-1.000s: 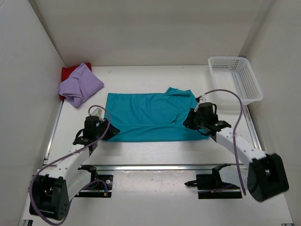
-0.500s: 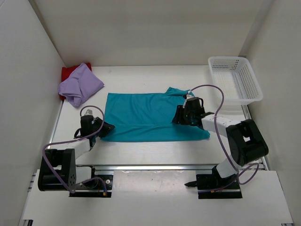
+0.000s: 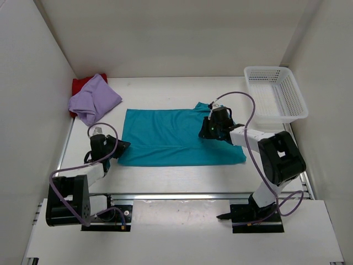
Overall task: Fold and stack the t-shirts
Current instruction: Fold the flattened tshirt in 1/3 of the way, then grap the side of the flattened tshirt furthest away from the robot with both arms
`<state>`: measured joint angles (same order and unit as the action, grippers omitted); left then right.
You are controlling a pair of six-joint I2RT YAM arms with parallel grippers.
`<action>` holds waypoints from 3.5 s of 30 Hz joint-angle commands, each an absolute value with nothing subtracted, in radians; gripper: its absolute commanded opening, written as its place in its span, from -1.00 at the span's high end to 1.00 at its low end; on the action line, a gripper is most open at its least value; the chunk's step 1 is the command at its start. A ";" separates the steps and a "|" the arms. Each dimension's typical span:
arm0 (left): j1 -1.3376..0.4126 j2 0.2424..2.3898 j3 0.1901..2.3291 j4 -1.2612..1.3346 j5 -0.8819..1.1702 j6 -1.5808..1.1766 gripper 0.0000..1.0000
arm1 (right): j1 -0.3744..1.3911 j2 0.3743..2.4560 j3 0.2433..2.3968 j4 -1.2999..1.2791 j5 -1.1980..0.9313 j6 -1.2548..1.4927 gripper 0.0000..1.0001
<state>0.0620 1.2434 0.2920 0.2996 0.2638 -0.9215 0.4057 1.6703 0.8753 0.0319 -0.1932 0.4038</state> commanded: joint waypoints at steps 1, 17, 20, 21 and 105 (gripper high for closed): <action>0.040 1.183 0.290 0.318 0.233 -0.916 0.48 | 0.414 1.715 0.942 0.037 -0.161 0.373 0.76; -0.440 1.147 0.370 0.288 0.072 -0.839 0.40 | 0.377 1.482 0.853 0.067 -0.199 0.383 0.04; -0.488 1.294 0.457 0.284 0.135 -0.810 0.43 | 0.382 1.428 0.792 0.052 -0.219 0.393 0.19; -0.485 1.313 0.463 0.290 0.164 -0.804 0.43 | 0.382 1.425 0.763 0.054 -0.225 0.399 0.32; -0.014 1.690 0.969 0.088 0.169 -0.692 0.56 | 0.017 1.773 1.055 0.235 -0.397 0.440 0.43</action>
